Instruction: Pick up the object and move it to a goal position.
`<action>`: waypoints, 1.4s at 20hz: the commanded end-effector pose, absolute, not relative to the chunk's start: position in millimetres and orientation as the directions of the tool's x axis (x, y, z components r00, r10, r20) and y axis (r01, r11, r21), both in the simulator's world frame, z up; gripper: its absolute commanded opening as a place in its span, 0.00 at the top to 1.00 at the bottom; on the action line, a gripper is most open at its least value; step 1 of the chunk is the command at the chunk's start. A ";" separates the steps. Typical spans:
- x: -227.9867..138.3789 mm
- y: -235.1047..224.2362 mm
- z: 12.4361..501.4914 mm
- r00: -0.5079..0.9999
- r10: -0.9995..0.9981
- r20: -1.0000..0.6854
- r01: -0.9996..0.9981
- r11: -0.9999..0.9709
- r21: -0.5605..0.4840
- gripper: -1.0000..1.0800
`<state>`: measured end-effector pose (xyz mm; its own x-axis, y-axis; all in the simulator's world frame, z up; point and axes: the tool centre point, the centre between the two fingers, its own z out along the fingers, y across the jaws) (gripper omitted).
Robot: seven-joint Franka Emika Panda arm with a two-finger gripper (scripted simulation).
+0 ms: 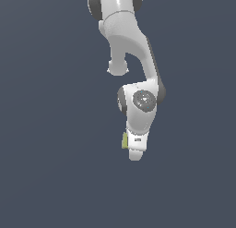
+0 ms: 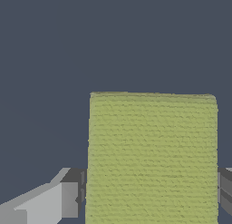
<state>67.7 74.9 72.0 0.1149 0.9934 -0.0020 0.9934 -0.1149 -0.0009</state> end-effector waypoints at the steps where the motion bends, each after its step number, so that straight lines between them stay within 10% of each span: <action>1: 65.7 83.4 97.2 0.114 0.993 -0.002 0.993 -0.114 0.002 1.00; 28: 40.4 183.8 390.6 0.112 0.994 0.000 0.994 -0.112 0.000 1.00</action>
<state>41.7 179.1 375.6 0.1118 0.9937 0.0001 0.9937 -0.1118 -0.0003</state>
